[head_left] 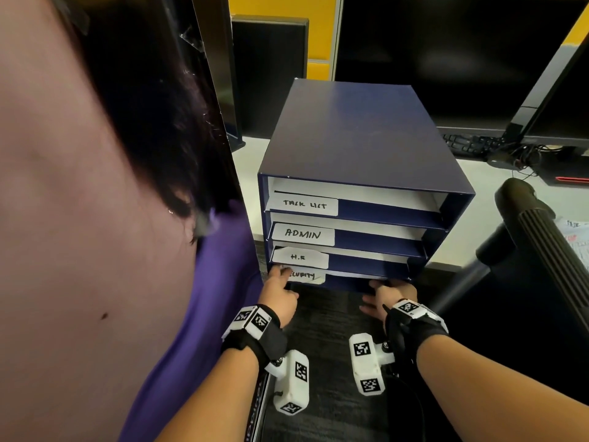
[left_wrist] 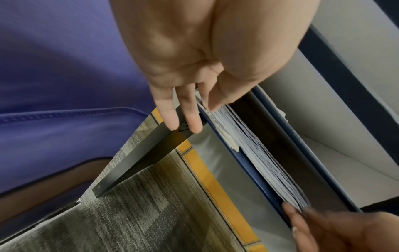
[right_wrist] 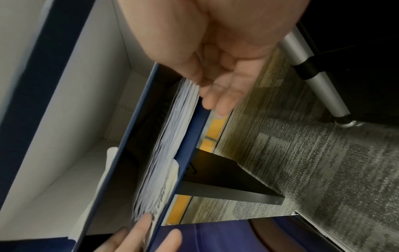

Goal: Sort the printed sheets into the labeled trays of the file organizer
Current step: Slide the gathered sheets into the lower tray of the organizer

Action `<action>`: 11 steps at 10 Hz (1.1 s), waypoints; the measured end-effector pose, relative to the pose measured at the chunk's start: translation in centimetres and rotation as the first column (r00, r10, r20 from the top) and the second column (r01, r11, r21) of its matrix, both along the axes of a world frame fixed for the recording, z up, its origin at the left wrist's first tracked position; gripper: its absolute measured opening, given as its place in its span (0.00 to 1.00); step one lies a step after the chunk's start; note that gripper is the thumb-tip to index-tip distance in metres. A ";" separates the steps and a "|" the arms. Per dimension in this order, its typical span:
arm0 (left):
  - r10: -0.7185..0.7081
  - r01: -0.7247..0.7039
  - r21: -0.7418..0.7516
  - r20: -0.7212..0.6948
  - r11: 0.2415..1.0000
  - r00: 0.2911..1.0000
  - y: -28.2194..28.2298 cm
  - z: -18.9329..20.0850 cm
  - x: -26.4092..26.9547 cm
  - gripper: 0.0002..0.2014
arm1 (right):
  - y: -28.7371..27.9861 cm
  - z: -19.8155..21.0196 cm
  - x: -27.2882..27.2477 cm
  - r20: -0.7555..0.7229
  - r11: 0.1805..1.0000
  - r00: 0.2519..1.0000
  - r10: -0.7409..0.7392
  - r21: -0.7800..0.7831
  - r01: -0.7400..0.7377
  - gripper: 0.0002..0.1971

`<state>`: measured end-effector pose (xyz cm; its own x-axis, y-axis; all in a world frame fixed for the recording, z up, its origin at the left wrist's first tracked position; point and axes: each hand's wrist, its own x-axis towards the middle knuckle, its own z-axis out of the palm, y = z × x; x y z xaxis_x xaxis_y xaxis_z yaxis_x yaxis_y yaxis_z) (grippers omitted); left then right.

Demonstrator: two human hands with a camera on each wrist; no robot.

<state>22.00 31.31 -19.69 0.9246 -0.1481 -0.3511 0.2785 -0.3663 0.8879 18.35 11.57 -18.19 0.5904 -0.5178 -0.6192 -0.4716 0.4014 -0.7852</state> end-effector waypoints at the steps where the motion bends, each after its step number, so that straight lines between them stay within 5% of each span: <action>1: 0.000 -0.001 0.017 0.031 1.000 1.000 0.1 -0.3 -0.2 0.30 | -0.1 0.0 0.0 -0.095 0.985 0.989 0.111 -0.121 -0.122 0.12; 2: 0.012 -0.016 0.047 0.086 0.999 0.996 0.2 -0.6 -0.3 0.30 | -0.5 -1.9 0.5 -0.166 0.950 0.978 0.123 -0.265 -0.165 0.06; 3: 0.003 -0.011 0.073 0.106 0.997 0.994 -0.3 -0.6 -0.4 0.30 | -0.7 -3.8 1.6 -0.166 0.975 0.981 0.104 -0.180 -0.134 0.07; 4: -0.004 -0.005 0.079 0.110 0.997 0.994 -0.7 -0.8 -0.4 0.32 | 0.0 -1.4 1.2 -0.205 0.955 0.962 0.183 -0.197 -0.224 0.04; 6: 0.037 -0.052 0.109 0.131 0.993 0.991 -0.9 -1.2 0.7 0.26 | -0.6 -1.4 1.2 -0.146 0.973 0.988 0.056 -0.213 -0.087 0.13; 9: -0.014 -0.006 0.128 0.160 0.992 0.987 0.2 -2.1 0.8 0.26 | -0.5 -2.1 0.7 -0.148 0.956 0.986 0.078 -0.271 -0.117 0.08; 11: 0.078 -0.168 0.241 0.342 0.956 0.936 -0.4 -1.9 -0.5 0.22 | -0.1 -1.8 0.3 -0.119 0.956 0.992 0.038 -0.283 -0.071 0.07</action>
